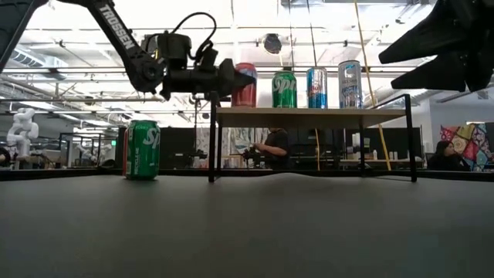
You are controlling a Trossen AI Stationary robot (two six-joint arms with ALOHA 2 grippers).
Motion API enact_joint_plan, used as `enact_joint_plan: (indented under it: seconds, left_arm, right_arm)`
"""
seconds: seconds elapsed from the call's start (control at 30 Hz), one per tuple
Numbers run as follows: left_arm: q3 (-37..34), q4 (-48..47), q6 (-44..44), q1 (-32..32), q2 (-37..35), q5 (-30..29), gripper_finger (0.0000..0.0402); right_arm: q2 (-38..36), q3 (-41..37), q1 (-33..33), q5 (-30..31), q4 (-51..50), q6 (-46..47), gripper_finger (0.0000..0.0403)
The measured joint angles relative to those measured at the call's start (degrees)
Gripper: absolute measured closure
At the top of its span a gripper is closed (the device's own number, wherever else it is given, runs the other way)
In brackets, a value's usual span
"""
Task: Place canned beverage on shelf
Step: Put the bottom red soda can on the shelf
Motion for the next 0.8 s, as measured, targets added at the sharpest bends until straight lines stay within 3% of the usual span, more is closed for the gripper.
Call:
enact_joint_plan:
  seconds: [0.6,0.8]
  left_arm:
    - [0.1,-1.7,2.1,0.0,1.7,-1.6,0.0115]
    - [0.1,-1.8,2.1,0.0,1.7,-3.7,0.0063]
  right_arm:
    - [0.0,0.0,0.0,0.0,0.0,-0.5,0.0027]
    - [0.0,0.0,0.0,0.0,0.0,-1.5,0.0027]
